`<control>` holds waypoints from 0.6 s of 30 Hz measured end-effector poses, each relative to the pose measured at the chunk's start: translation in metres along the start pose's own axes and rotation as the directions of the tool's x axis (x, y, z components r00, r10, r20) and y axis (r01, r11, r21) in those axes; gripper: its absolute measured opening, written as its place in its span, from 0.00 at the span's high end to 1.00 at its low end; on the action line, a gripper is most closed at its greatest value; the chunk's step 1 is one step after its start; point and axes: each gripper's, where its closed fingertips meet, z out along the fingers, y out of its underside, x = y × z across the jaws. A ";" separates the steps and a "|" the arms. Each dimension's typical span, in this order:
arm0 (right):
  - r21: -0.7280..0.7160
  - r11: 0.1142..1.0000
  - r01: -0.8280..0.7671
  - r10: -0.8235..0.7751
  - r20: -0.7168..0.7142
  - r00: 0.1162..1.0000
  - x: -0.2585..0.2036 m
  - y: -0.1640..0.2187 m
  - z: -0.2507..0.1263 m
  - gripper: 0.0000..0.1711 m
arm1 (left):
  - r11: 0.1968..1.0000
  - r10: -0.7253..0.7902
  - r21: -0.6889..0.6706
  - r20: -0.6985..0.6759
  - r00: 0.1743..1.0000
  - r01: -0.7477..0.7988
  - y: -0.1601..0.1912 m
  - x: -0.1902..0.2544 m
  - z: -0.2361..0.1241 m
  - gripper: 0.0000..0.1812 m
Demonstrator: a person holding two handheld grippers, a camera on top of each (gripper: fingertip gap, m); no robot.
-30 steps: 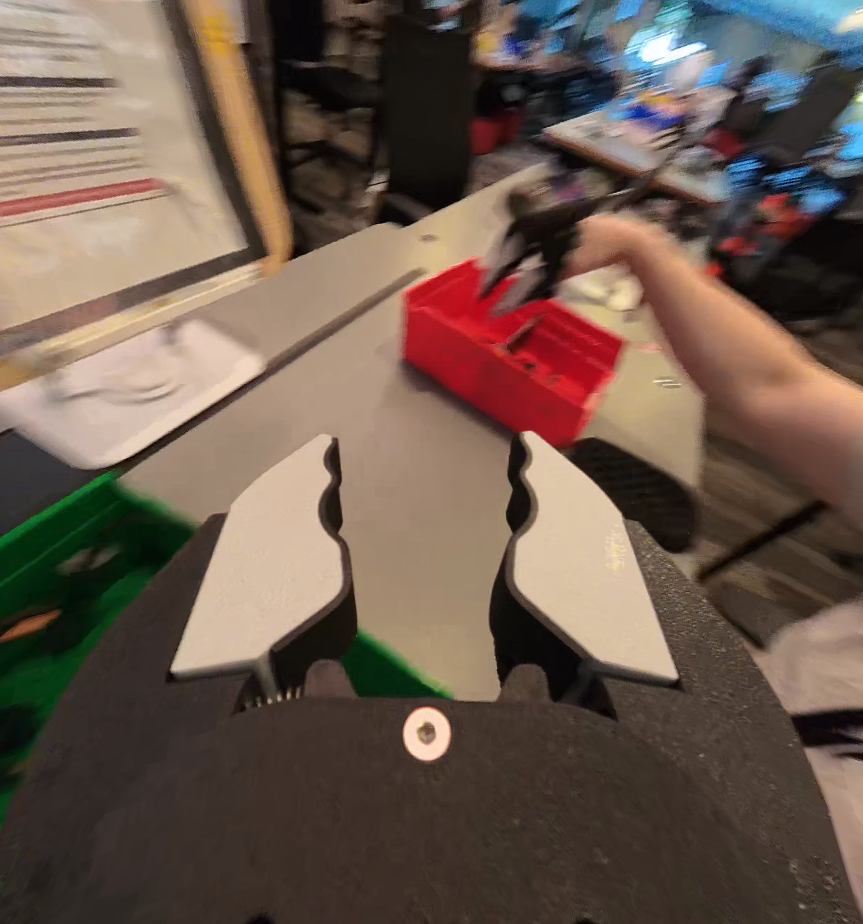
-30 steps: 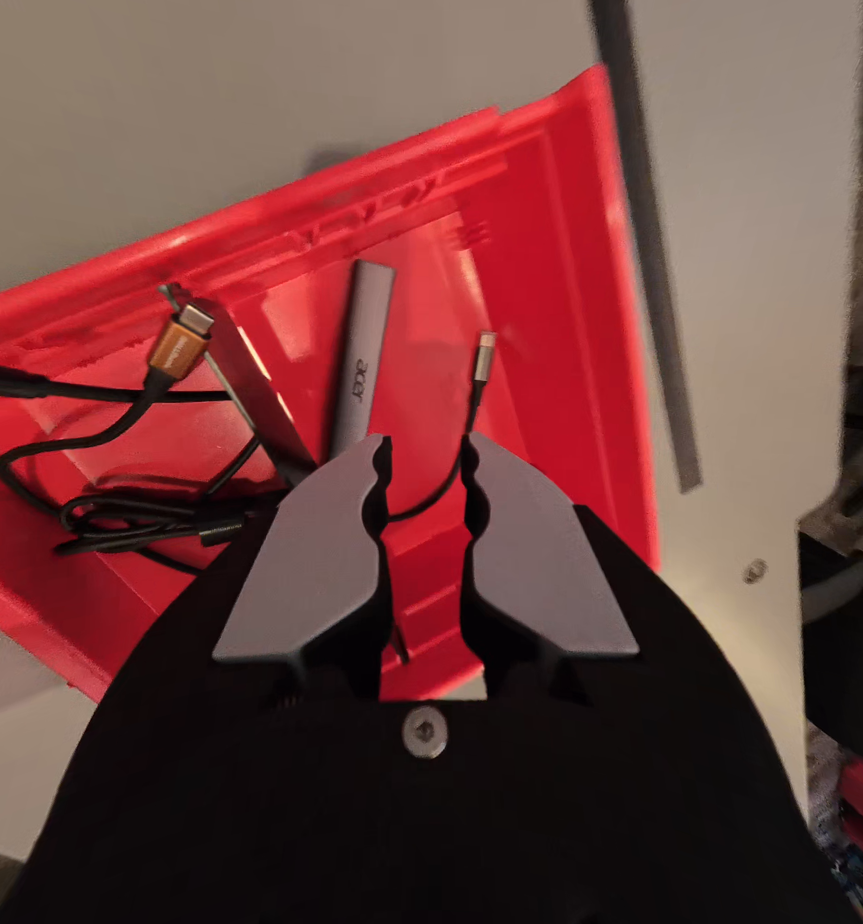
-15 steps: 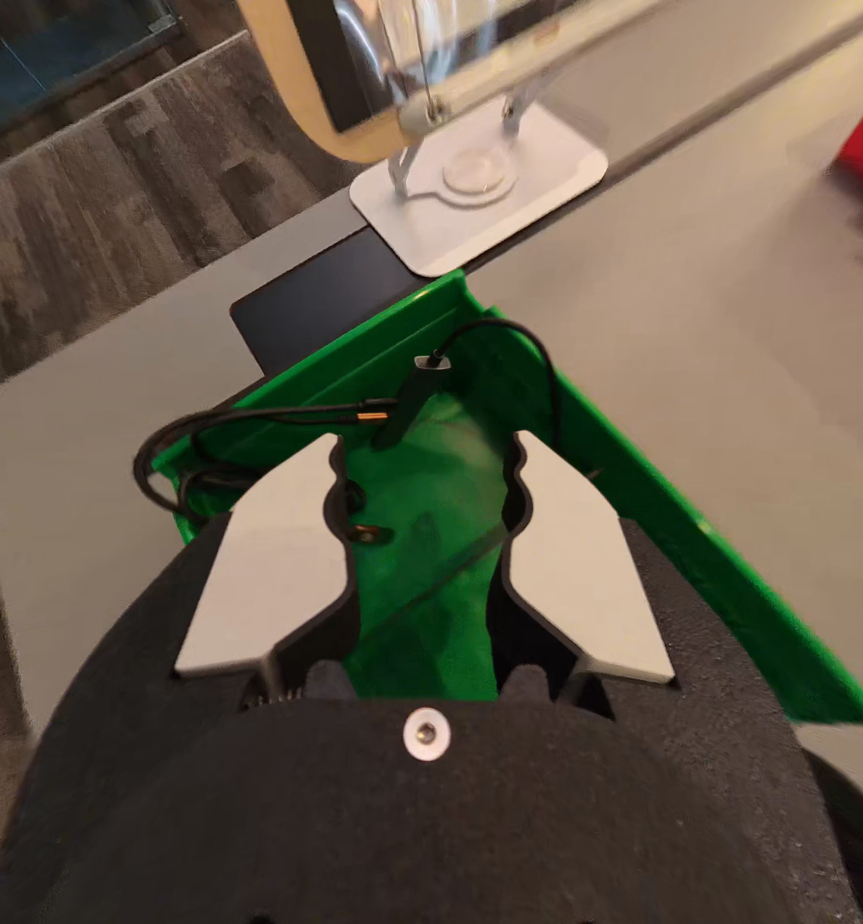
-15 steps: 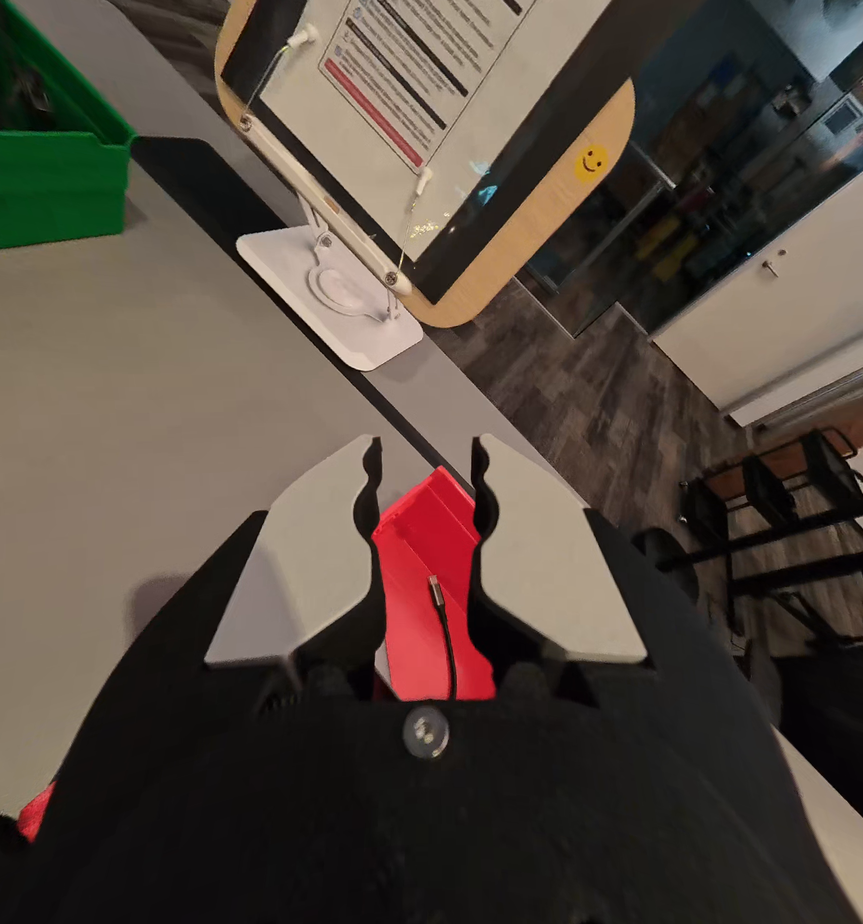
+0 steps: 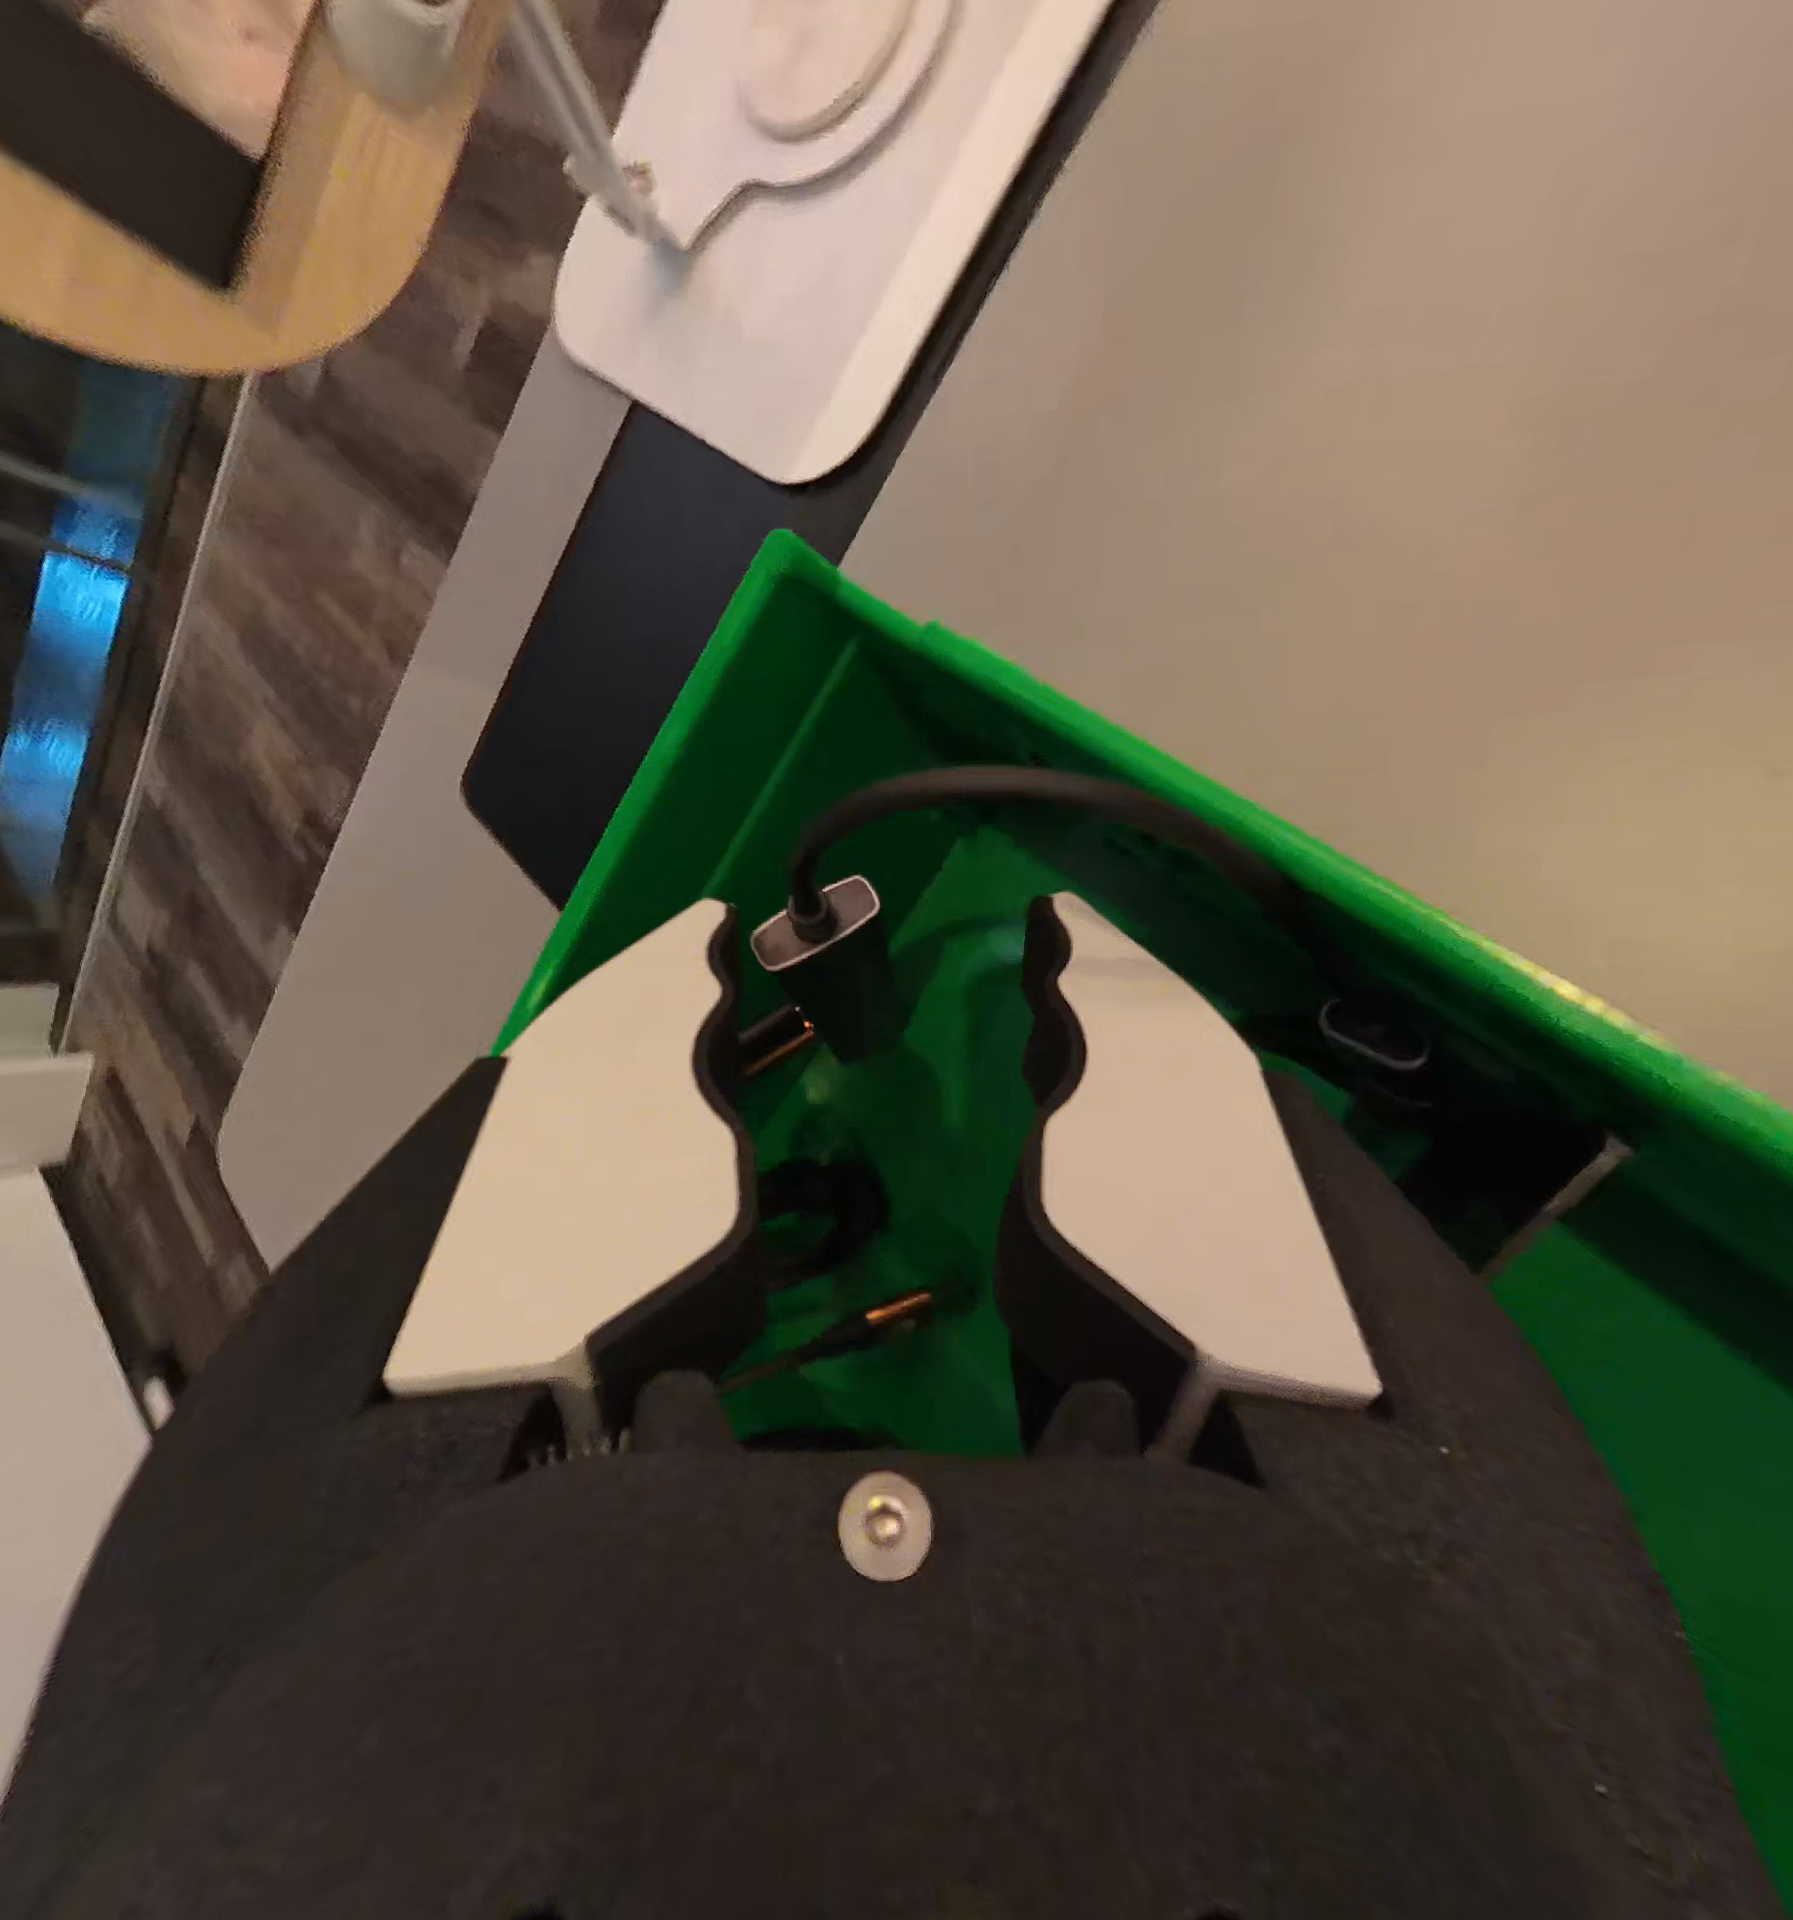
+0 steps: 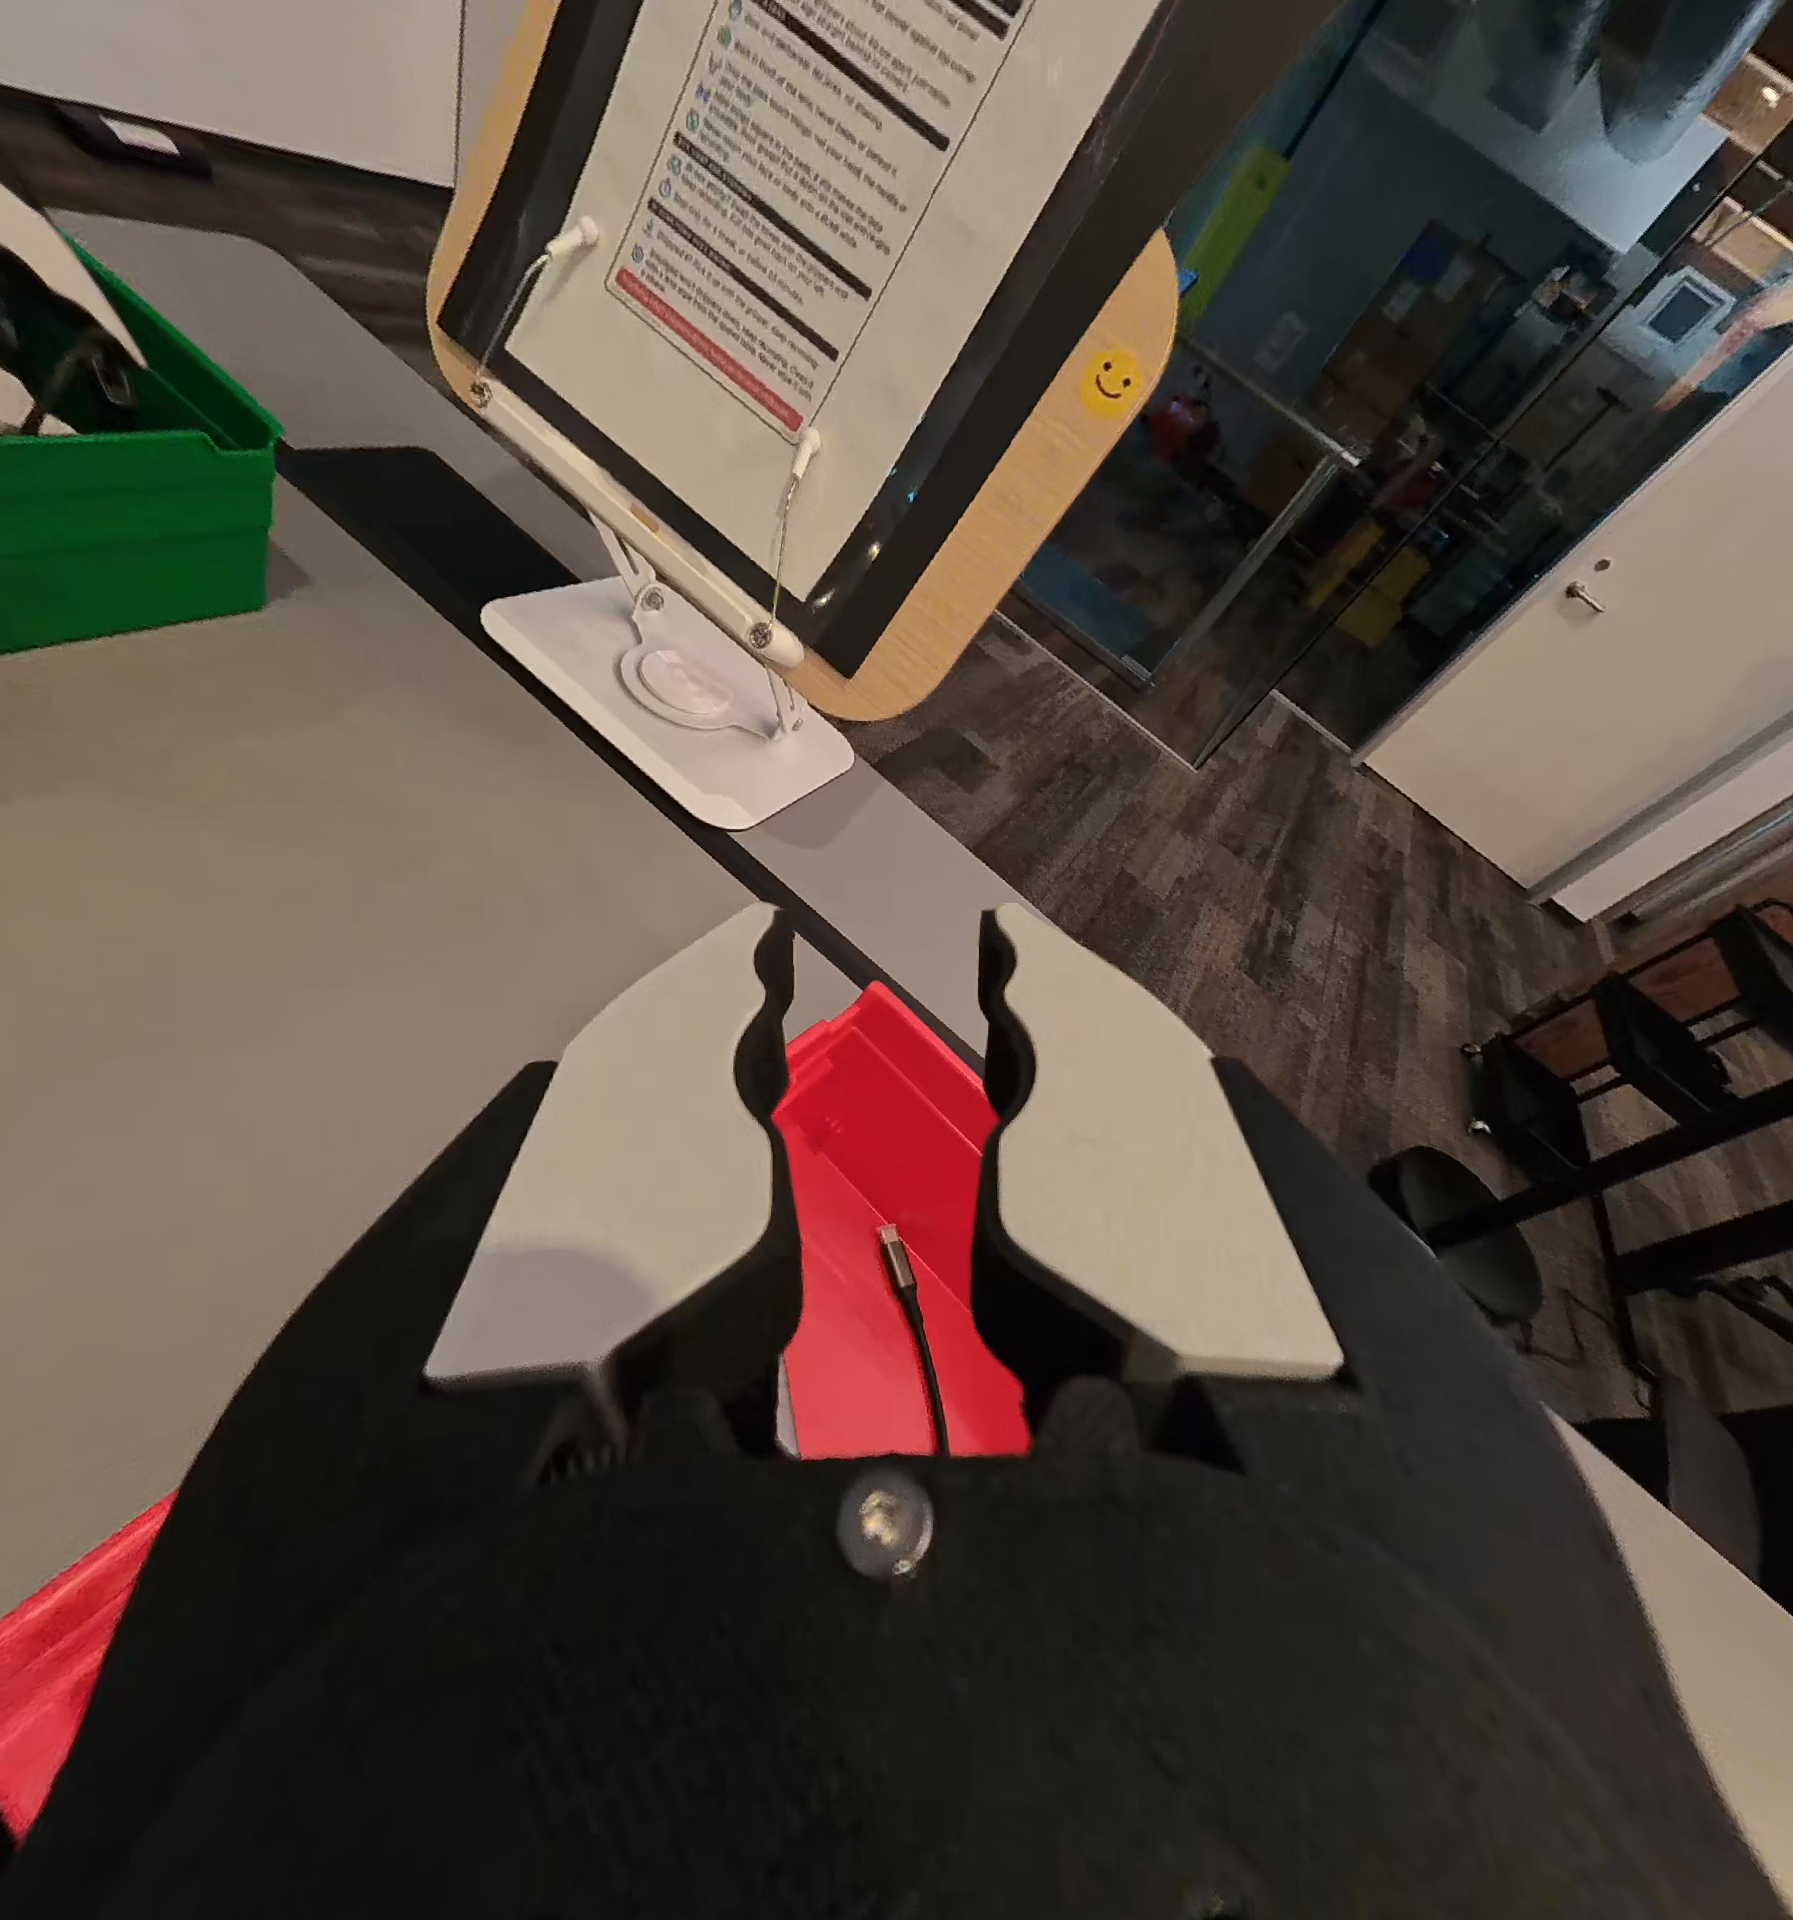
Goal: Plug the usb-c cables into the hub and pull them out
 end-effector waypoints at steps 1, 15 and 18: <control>0.004 1.000 -0.001 0.001 0.005 1.000 0.000 0.001 -0.002 0.79 | 0.999 0.051 -0.011 -0.020 0.999 -0.051 0.002 -0.001 0.002 0.73; -0.026 0.997 0.075 -0.074 0.037 0.997 -0.006 0.006 -0.007 0.81 | 0.920 0.369 -0.015 -0.311 0.876 -0.392 0.017 -0.003 0.015 0.87; -0.024 0.996 0.082 -0.081 0.053 0.995 -0.010 0.005 -0.005 0.82 | 0.917 0.372 -0.005 -0.342 0.863 -0.398 0.017 -0.003 0.015 0.90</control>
